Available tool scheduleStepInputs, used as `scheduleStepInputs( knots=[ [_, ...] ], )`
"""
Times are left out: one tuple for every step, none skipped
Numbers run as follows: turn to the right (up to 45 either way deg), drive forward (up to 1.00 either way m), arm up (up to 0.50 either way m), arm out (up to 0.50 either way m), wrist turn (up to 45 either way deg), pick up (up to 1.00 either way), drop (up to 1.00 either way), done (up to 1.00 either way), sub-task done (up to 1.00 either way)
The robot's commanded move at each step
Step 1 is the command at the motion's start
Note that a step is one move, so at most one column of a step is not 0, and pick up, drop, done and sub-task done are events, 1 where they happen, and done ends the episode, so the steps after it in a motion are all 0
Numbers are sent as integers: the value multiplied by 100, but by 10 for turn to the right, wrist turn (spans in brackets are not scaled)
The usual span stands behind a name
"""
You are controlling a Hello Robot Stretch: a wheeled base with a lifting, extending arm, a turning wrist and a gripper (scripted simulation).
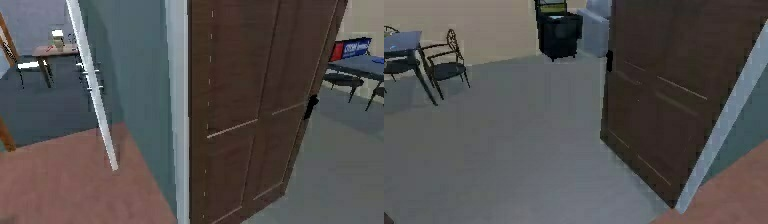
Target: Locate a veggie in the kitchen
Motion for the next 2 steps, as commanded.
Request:
scheduleStepInputs(
  knots=[
    [-450,0,0,0,0,0,0,0,0],
    [-450,0,0,0,0,0,0,0,0]
  ],
)
